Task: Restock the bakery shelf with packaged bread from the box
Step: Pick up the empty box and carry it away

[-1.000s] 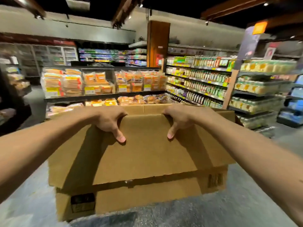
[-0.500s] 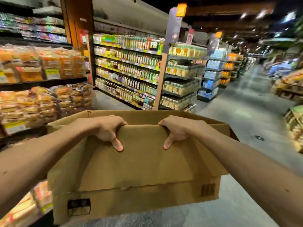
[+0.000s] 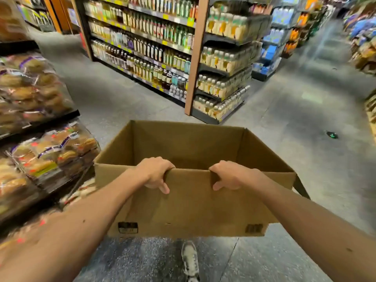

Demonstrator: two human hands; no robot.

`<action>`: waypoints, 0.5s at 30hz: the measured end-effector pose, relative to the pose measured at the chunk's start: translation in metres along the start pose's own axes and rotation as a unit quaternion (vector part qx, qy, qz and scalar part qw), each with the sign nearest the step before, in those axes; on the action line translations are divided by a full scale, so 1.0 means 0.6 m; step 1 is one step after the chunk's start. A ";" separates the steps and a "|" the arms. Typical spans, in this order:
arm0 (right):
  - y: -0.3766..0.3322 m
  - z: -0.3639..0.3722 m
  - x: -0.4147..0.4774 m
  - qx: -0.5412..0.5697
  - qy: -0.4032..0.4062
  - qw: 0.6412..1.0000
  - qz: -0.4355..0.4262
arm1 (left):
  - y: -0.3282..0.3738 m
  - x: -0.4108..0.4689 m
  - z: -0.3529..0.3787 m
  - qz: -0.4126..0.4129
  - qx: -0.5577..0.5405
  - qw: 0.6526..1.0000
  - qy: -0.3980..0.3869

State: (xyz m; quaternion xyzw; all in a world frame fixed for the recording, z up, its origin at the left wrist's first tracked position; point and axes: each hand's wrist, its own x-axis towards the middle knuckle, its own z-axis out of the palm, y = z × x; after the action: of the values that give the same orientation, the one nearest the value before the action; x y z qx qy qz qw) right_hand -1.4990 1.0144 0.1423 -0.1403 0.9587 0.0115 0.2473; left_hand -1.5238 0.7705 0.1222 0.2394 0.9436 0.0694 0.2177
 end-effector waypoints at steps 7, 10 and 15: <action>0.145 0.181 0.409 -0.001 -0.060 0.998 0.001 | -0.144 0.376 0.187 -0.022 0.001 0.999 -0.049; 0.202 0.280 0.580 -0.011 -0.095 0.995 0.003 | -0.207 0.530 0.286 -0.028 0.011 0.996 -0.087; 0.274 0.438 0.763 -0.027 -0.112 0.993 0.005 | -0.263 0.710 0.438 -0.001 0.050 0.996 -0.077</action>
State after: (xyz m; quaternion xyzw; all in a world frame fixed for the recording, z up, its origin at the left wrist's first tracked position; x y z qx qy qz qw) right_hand -1.8038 1.0759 -0.3147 -0.1397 0.9250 0.0542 0.3492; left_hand -1.8104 0.8449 -0.3114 0.2537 0.9266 0.0035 0.2777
